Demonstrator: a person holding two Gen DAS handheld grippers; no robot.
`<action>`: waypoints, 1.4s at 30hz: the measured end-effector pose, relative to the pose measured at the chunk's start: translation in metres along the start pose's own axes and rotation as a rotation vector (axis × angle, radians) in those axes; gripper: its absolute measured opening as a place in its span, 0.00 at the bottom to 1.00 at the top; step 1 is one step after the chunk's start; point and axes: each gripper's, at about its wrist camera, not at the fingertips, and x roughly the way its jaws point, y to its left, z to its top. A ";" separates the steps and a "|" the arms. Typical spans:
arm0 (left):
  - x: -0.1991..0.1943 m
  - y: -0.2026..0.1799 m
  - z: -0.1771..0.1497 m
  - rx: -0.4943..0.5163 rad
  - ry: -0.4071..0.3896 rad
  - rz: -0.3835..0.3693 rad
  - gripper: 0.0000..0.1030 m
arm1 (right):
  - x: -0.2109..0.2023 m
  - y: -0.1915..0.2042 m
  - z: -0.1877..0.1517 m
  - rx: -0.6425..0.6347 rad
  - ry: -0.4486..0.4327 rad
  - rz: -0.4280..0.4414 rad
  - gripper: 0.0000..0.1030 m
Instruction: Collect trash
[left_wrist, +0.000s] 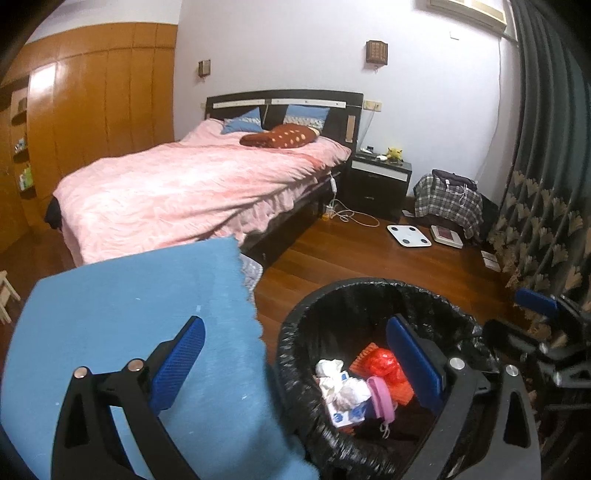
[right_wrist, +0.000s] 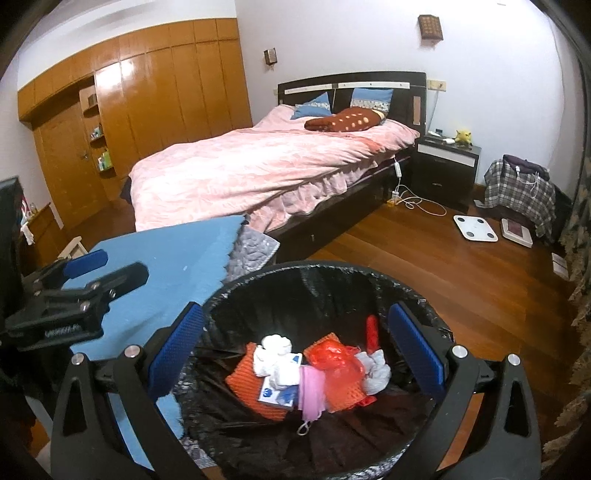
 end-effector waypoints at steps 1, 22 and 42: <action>-0.004 0.000 -0.001 0.002 -0.004 0.004 0.94 | -0.002 0.002 0.001 -0.001 -0.002 0.004 0.95; -0.060 0.011 -0.007 -0.022 -0.075 0.028 0.94 | -0.037 0.041 0.013 -0.041 -0.043 0.020 0.95; -0.064 0.010 -0.007 -0.021 -0.077 0.032 0.94 | -0.040 0.046 0.015 -0.040 -0.041 0.026 0.95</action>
